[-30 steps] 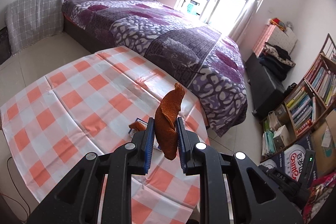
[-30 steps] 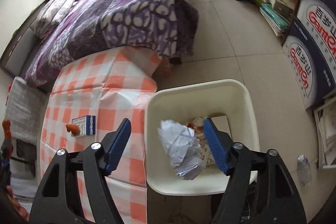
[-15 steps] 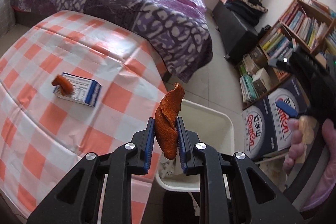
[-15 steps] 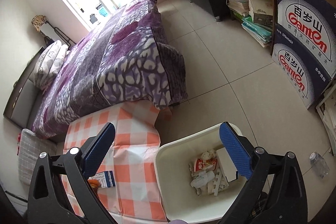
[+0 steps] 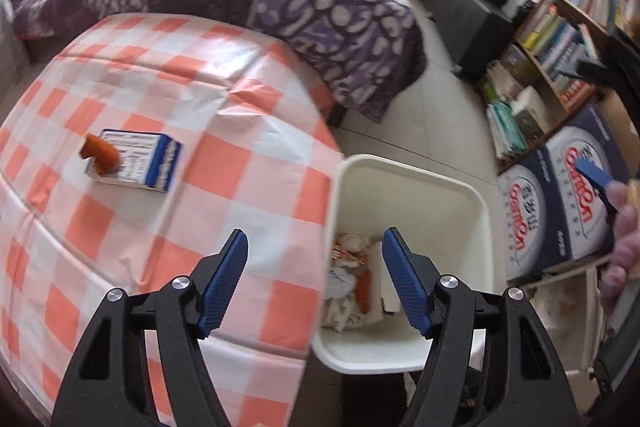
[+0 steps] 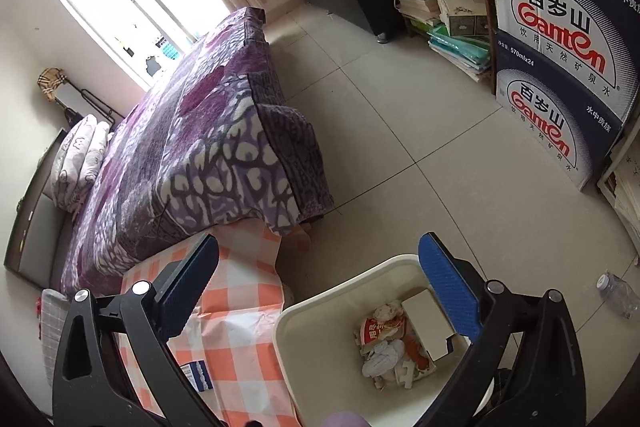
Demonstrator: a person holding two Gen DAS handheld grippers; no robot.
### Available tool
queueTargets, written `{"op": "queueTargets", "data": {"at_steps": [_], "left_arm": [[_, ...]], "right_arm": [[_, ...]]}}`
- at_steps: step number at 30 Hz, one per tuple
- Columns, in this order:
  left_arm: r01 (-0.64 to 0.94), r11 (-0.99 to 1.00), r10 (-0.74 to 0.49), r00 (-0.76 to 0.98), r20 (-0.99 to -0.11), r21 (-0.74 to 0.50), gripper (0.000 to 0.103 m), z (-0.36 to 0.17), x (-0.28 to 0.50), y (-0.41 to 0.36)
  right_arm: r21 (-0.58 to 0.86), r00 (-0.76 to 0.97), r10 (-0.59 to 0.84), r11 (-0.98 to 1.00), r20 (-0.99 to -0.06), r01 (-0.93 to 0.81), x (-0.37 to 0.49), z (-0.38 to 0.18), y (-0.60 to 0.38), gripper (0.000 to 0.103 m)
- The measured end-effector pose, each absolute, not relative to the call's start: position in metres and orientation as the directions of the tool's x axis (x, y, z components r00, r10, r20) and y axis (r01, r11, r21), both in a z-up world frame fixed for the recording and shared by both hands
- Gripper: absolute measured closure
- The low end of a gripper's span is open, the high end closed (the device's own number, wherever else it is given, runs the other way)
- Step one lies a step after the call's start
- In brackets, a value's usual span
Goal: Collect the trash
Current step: 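Drop grey paper in bin with right tool while left tool carries orange peel, then grasp second orange peel with left tool while right tool grasps blue-white medicine box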
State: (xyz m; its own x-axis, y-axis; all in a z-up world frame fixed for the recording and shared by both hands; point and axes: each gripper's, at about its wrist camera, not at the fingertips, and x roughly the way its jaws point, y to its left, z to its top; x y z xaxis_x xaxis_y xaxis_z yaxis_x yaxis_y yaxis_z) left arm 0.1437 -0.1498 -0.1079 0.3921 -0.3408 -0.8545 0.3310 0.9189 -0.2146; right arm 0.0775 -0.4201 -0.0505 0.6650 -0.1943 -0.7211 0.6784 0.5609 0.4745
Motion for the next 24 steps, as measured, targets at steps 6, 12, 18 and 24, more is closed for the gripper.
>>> {"op": "queueTargets", "data": {"at_steps": [6, 12, 18, 24], "left_arm": [[-0.013, 0.982, -0.164, 0.441, -0.882, -0.189, 0.036, -0.127, 0.203, -0.066], [-0.15, 0.976, -0.076, 0.445, -0.892, -0.158, 0.05, -0.139, 0.245, -0.032], [-0.177, 0.975, -0.057, 0.384, -0.922, -0.134, 0.073, -0.166, 0.269, -0.029], [-0.158, 0.962, -0.149, 0.378, -0.914, -0.222, 0.078, -0.167, 0.267, -0.01]], "right_arm": [[0.528, 0.689, -0.089, 0.575, -0.719, 0.625, 0.091, -0.052, -0.407, 0.007], [0.487, 0.68, -0.052, 0.658, -0.731, 0.574, 0.111, -0.05, -0.378, 0.007], [0.421, 0.656, -0.05, 0.73, -0.753, 0.538, 0.127, -0.05, -0.352, 0.007], [0.364, 0.643, -0.035, 0.8, -0.765, 0.477, 0.139, -0.053, -0.326, 0.007]]}}
